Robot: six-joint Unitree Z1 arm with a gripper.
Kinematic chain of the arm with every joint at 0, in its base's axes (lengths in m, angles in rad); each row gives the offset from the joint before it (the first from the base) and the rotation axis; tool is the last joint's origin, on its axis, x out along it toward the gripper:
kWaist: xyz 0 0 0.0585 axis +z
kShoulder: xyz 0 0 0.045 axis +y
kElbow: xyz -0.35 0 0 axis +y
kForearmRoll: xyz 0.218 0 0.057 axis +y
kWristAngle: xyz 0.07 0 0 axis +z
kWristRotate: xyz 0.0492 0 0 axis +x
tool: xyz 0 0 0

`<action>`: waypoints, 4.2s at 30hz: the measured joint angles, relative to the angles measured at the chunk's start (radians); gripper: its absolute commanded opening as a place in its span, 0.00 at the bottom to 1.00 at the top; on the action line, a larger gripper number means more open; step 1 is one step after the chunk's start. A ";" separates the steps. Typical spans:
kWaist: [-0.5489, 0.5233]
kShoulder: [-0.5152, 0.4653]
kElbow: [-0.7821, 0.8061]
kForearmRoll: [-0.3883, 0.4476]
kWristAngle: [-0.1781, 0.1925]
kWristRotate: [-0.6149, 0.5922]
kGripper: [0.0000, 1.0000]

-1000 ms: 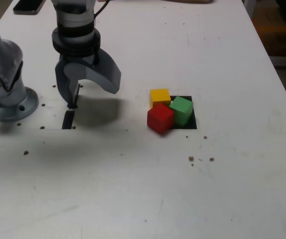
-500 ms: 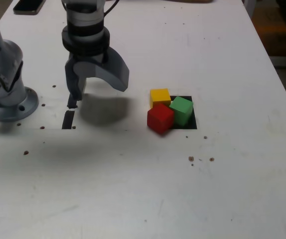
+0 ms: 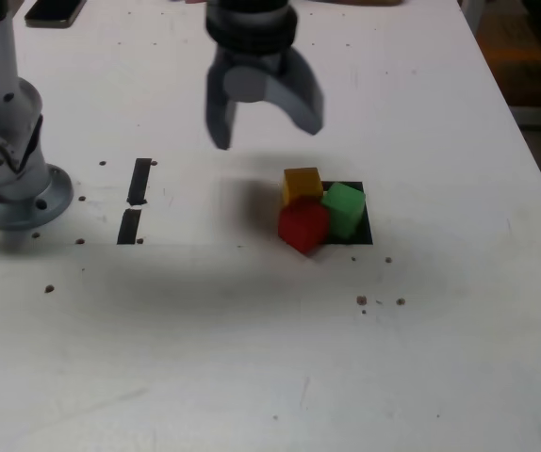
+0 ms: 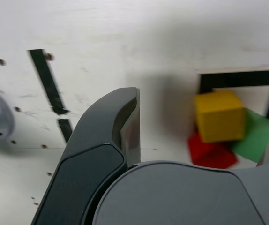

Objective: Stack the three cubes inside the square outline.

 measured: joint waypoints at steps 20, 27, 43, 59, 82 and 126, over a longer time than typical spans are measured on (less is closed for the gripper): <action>0.011 0.141 -0.051 0.020 -0.050 0.007 0.99; 0.021 0.196 -0.018 -0.016 -0.063 0.004 0.99; 0.076 0.232 0.025 -0.084 -0.067 0.038 0.98; 0.100 0.244 0.015 -0.055 -0.078 0.102 0.55; 0.149 0.104 0.263 -0.021 -0.204 0.155 0.52; -0.088 0.169 -0.254 0.070 -0.025 0.491 0.93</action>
